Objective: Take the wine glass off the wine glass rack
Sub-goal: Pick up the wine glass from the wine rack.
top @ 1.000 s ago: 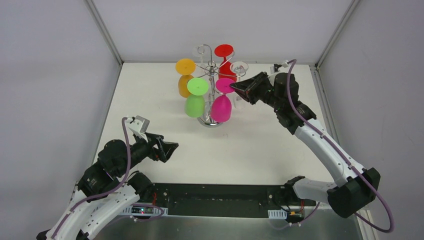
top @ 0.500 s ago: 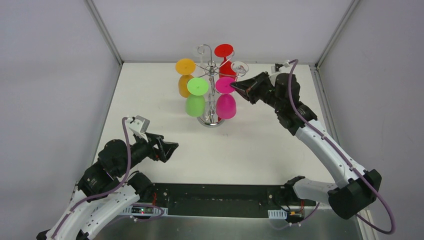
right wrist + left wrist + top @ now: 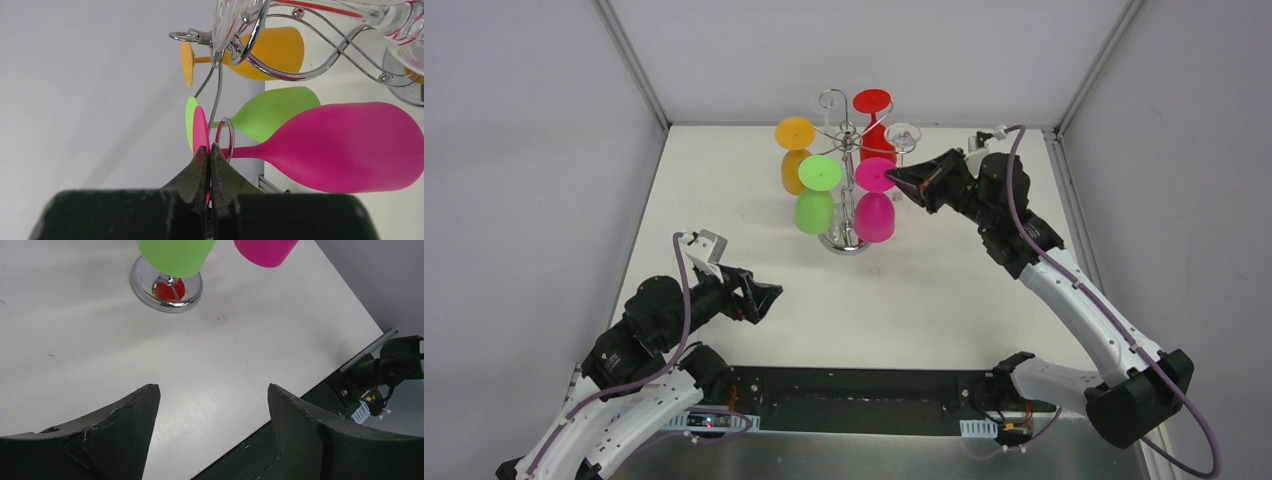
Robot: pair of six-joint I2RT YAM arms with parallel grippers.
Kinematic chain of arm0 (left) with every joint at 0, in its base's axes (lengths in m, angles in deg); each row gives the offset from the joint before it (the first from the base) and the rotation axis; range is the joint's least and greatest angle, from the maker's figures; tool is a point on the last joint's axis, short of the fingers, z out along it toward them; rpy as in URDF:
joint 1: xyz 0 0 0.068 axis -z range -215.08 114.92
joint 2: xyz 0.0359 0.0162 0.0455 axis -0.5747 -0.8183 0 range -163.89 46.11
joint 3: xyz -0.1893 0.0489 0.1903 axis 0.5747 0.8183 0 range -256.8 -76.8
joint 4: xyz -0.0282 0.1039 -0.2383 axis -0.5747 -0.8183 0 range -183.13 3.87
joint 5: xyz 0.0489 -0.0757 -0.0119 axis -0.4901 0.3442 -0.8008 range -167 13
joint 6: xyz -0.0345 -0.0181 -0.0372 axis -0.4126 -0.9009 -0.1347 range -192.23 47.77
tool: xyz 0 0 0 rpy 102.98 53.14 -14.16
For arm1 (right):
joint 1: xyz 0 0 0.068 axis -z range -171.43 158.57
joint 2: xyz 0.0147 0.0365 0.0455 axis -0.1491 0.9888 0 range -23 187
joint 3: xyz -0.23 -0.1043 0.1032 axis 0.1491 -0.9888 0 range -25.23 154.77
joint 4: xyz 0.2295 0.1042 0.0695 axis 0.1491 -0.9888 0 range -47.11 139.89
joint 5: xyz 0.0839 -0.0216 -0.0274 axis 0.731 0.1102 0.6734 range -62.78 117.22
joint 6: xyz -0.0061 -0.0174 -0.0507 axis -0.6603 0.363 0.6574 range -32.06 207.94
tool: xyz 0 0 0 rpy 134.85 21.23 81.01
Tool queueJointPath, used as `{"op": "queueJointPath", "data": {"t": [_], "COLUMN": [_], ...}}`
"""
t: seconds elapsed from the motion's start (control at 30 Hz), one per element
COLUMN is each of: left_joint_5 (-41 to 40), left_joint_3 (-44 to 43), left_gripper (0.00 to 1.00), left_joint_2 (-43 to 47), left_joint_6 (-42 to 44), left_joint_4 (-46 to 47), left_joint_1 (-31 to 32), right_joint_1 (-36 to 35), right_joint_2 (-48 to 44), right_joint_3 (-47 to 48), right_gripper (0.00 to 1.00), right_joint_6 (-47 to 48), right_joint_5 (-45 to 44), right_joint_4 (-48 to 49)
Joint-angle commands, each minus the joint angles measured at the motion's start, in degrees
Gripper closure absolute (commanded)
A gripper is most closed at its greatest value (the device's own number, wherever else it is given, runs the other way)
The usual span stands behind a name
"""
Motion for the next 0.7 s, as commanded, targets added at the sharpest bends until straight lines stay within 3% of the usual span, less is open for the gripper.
{"op": "queueJointPath", "data": {"t": [0.0, 0.67], "left_joint_5": [0.2, 0.2], "left_joint_3": [-0.5, -0.2], "left_gripper": [0.19, 0.19], "left_joint_2": [-0.4, 0.1], "left_joint_6": [1.4, 1.1], "left_joint_4": [0.1, -0.1], "left_joint_1": [-0.6, -0.6], "right_joint_1": [-0.8, -4.3], "right_joint_2": [-1.3, 2.2], "right_joint_3": [1.2, 3.2], "right_gripper": [1.00, 1.00], "right_joint_6": [-1.5, -1.6], "right_joint_5": [1.1, -1.5], "right_joint_4": [4.1, 7.5]}}
